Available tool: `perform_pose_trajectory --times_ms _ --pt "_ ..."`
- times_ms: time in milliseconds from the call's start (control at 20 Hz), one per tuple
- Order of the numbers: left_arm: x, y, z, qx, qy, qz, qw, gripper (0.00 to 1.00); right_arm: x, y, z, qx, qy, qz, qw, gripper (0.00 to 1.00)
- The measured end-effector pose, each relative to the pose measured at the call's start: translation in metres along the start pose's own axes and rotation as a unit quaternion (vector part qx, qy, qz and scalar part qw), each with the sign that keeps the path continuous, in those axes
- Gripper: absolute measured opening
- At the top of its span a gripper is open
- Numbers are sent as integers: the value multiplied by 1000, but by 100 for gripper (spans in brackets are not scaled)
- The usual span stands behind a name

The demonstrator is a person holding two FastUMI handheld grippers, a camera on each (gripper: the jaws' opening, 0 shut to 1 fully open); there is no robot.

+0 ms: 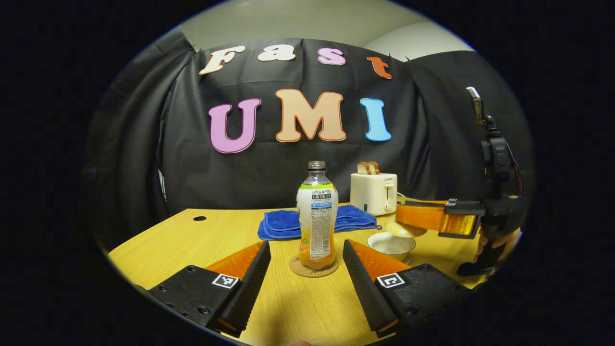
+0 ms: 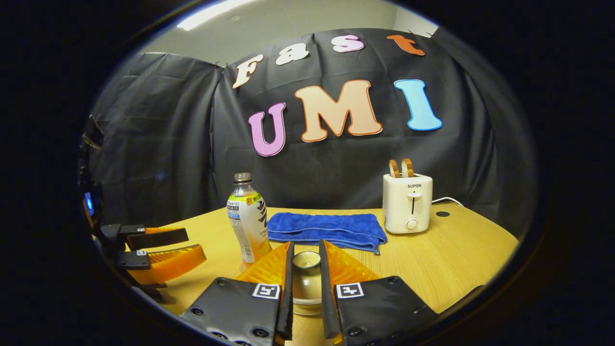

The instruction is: Open the teacup lid with one hand, grasp the water bottle and pour water into the teacup with the other hand; after pouring, place the water bottle on the coaster and then close the teacup lid.

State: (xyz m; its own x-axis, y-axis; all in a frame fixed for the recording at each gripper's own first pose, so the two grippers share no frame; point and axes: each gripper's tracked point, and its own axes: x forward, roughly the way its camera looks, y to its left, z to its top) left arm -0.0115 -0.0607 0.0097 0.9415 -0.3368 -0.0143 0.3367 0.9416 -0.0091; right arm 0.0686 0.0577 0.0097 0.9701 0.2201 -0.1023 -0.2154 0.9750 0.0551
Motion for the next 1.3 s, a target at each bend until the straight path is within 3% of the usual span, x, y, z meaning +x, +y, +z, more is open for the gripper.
perform_pose_trajectory --times_ms 500,850,1050,1250,1300 --pt "-16 -5 15 12 -25 -1 1000 88 20 0 -34 -5 35 -18 999 29" --pt "-18 -5 12 -7 -27 4 1000 88 21 -8 -39 -3 37 -29 999 30" --pt "-19 0 6 -15 -23 11 1000 88 16 -7 -34 3 27 -28 999 62" --pt "-22 15 9 -8 -30 38 999 89 -10 -20 -11 -3 -15 -55 998 94" --pt "-24 21 9 -3 -33 48 998 88 -17 -25 -8 -7 -22 -64 998 94"
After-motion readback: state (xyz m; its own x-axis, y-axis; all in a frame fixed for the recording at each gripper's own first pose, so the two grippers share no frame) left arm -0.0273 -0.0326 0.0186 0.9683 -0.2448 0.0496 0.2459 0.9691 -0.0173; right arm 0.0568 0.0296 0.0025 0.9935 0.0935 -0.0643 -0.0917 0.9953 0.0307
